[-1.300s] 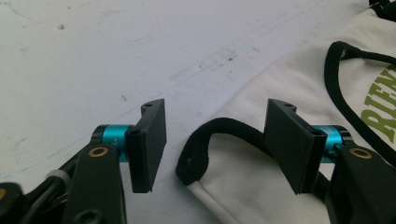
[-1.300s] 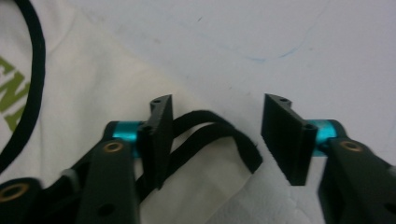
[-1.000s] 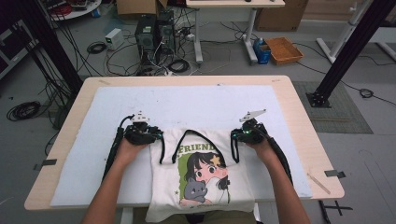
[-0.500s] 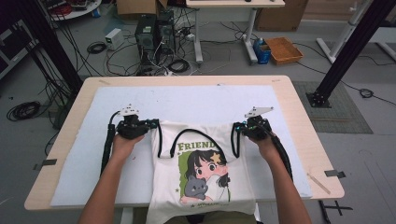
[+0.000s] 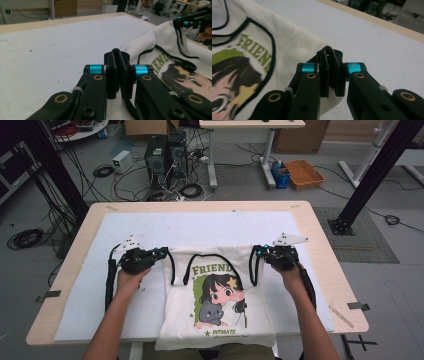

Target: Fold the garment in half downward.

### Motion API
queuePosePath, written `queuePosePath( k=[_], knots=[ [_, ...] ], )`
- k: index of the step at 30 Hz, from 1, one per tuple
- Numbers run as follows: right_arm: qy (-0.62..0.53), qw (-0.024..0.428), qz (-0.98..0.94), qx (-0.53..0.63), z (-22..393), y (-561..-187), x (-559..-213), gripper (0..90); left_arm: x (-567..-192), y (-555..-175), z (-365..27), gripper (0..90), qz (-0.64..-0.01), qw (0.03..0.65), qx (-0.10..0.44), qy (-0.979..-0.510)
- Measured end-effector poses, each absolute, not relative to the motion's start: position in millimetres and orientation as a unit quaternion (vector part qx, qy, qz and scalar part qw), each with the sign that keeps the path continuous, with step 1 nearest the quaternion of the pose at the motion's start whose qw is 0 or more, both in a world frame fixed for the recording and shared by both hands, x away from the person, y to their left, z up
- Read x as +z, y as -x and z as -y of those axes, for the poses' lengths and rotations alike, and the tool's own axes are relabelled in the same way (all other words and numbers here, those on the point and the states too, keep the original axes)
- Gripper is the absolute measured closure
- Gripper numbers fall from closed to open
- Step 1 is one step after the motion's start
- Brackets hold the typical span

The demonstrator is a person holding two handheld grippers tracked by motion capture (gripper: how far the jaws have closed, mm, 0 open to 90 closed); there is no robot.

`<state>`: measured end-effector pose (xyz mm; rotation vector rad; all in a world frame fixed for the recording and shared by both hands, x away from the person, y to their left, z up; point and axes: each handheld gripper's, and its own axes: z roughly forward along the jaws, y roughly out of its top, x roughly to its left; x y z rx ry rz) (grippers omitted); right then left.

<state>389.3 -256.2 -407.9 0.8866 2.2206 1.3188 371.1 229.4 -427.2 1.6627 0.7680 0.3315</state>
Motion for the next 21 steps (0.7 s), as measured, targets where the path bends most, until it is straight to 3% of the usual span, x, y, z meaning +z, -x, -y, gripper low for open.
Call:
queuePosePath(
  k=[10, 21],
  knots=[
    [-0.27, 0.15, -0.798, 0.518, 278.5, -348.6, -421.7, 86.2, -434.5, -328.0, -234.2, 85.2, -0.29, 0.607, 0.112, -0.732],
    [-0.225, 0.101, -0.841, 0.482, 284.0, -327.4, -432.7, 85.9, -447.3, -305.1, -243.6, 84.0, -0.287, 0.564, 0.054, -0.772]
  ],
)
